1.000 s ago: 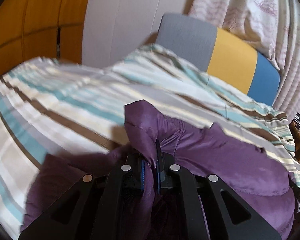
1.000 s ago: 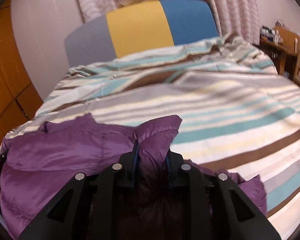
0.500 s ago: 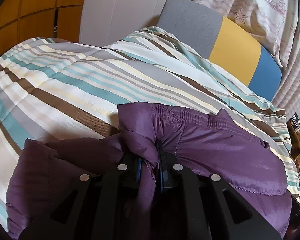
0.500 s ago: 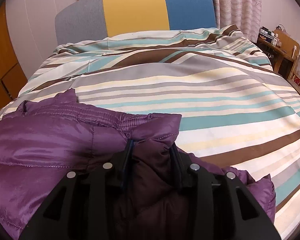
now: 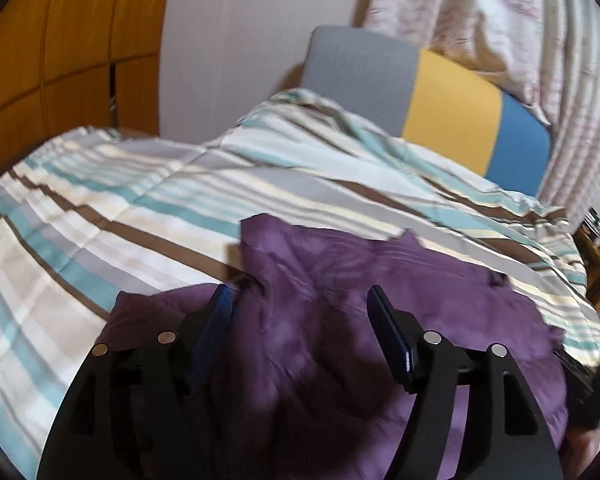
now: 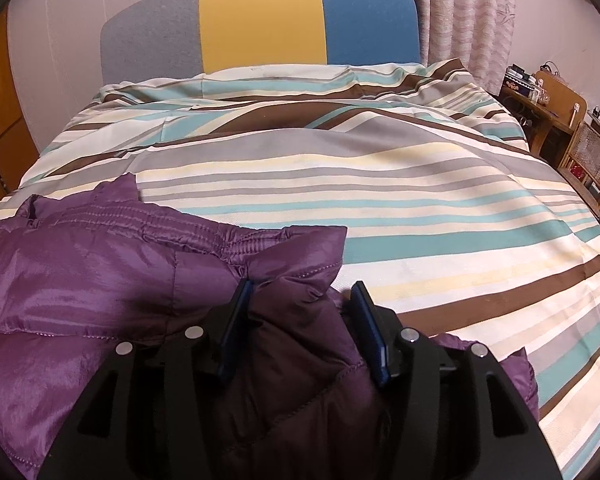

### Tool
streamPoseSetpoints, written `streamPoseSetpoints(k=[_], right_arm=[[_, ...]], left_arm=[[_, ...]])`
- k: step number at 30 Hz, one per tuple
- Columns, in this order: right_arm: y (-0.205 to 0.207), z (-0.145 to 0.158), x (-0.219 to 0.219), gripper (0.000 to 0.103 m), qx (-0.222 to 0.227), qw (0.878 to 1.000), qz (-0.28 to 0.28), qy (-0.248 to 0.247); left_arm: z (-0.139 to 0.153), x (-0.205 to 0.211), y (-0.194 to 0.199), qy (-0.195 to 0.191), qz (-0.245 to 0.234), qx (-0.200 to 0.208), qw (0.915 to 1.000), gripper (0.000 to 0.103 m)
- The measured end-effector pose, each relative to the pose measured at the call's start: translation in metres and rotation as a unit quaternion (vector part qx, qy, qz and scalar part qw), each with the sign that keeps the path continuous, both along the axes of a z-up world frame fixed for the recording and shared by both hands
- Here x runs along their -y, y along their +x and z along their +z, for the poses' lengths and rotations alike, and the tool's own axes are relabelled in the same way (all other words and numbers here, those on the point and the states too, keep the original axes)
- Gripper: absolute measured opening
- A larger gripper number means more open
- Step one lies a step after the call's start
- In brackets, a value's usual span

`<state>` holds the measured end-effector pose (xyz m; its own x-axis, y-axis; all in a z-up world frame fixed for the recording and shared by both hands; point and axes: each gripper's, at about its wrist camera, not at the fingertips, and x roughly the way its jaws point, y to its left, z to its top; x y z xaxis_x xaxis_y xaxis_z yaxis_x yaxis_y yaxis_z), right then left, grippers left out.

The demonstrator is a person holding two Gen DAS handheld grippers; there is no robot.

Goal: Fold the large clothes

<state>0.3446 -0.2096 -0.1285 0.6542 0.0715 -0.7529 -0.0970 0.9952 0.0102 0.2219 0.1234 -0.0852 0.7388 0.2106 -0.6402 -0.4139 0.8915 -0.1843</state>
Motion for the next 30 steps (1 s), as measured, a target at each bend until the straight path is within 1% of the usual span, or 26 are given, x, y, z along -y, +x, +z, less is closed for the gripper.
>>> streamPoseSetpoints(k=[2,3,5,6,8,10,11,12,13,16,21,22,23,24,26,27,30], right_arm=[[0.000,0.001,0.000,0.052,0.001,1.000,-0.001,-0.002],[-0.001,0.001,-0.001,0.053,0.002,1.000,-0.002,-0.003],[-0.001,0.001,0.000,0.055,0.002,1.000,-0.004,-0.004],[-0.001,0.001,0.000,0.055,0.003,1.000,-0.004,-0.004],[-0.002,0.001,0.000,0.056,0.003,1.000,-0.005,-0.004],[-0.002,0.001,0.000,0.056,0.003,1.000,-0.006,-0.004],[-0.002,0.001,0.000,0.056,0.003,1.000,-0.005,-0.004],[-0.002,0.001,0.000,0.056,0.003,1.000,-0.005,-0.003],[-0.003,0.001,0.001,0.057,0.003,1.000,-0.005,-0.001],[-0.004,0.001,0.003,0.057,0.003,1.000,-0.004,0.003],[-0.006,0.003,0.003,0.058,0.011,1.000,-0.005,0.005],[-0.008,0.005,0.004,0.059,0.016,1.000,-0.005,0.008],[-0.010,0.007,0.005,0.063,0.022,1.000,-0.005,0.011],[-0.014,0.011,0.006,0.065,0.032,0.999,-0.005,0.013],[-0.024,0.021,0.005,0.066,0.057,0.998,-0.001,0.013],[-0.033,0.029,0.001,0.066,0.074,0.997,0.007,0.007],[-0.055,0.049,-0.012,0.066,0.100,0.994,0.038,0.007]], left_arm=[[0.007,0.018,-0.006,0.003,-0.021,0.007,0.9998,0.076],[0.009,0.028,-0.006,0.011,-0.031,0.007,0.9994,0.076],[0.012,0.050,0.001,0.047,-0.048,0.002,0.9978,0.076],[0.013,0.060,0.008,0.073,-0.053,-0.003,0.9959,0.076],[0.010,0.072,0.021,0.111,-0.057,-0.010,0.9921,0.076],[-0.003,0.078,0.038,0.134,-0.065,-0.033,0.9883,0.076],[-0.011,0.078,0.043,0.137,-0.066,-0.043,0.9875,0.076],[-0.022,0.076,0.048,0.130,-0.070,-0.055,0.9876,0.076],[-0.037,0.071,0.050,0.107,-0.073,-0.062,0.9896,0.077],[-0.047,0.063,0.051,0.075,-0.073,-0.059,0.9927,0.079],[-0.054,0.060,0.052,0.061,-0.076,-0.060,0.9934,0.081],[-0.055,0.060,0.052,0.060,-0.076,-0.059,0.9936,0.081],[-0.056,0.060,0.052,0.059,-0.076,-0.058,0.9937,0.081],[-0.056,0.060,0.052,0.058,-0.076,-0.058,0.9938,0.081],[-0.056,0.058,0.052,0.056,-0.076,-0.056,0.9939,0.081],[-0.056,0.058,0.051,0.055,-0.076,-0.056,0.9940,0.081],[-0.056,0.058,0.051,0.055,-0.076,-0.056,0.9940,0.081]])
